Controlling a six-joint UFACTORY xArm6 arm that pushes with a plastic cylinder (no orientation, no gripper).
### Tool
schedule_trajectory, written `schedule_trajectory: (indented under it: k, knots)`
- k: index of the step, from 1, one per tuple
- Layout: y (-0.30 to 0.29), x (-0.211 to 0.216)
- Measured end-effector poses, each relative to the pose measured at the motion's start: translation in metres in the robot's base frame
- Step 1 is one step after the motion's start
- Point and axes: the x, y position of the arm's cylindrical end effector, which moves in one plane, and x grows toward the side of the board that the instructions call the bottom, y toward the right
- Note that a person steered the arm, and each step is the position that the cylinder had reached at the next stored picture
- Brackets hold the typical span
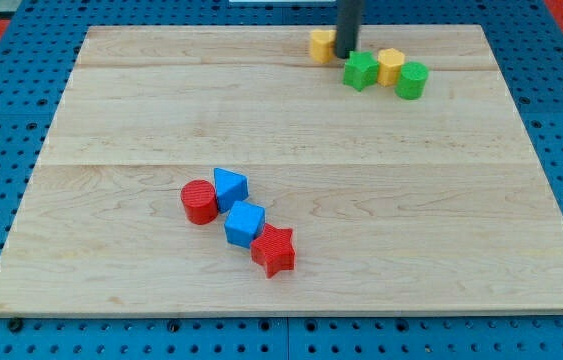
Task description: Push the yellow heart diagonal to the green star
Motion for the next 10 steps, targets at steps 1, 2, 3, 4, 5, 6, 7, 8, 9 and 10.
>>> schedule_trajectory:
  k: [1,2,3,4,5,6,7,8,9,10]
  knots:
    - [-0.042,-0.013]
    - [0.017,-0.015]
    - [0.045,-0.052]
    - [0.021,-0.053]
    - [-0.047,-0.051]
    - [-0.057,-0.034]
    - [-0.055,0.012]
    - [-0.100,0.046]
    - [-0.218,0.001]
    - [-0.186,-0.053]
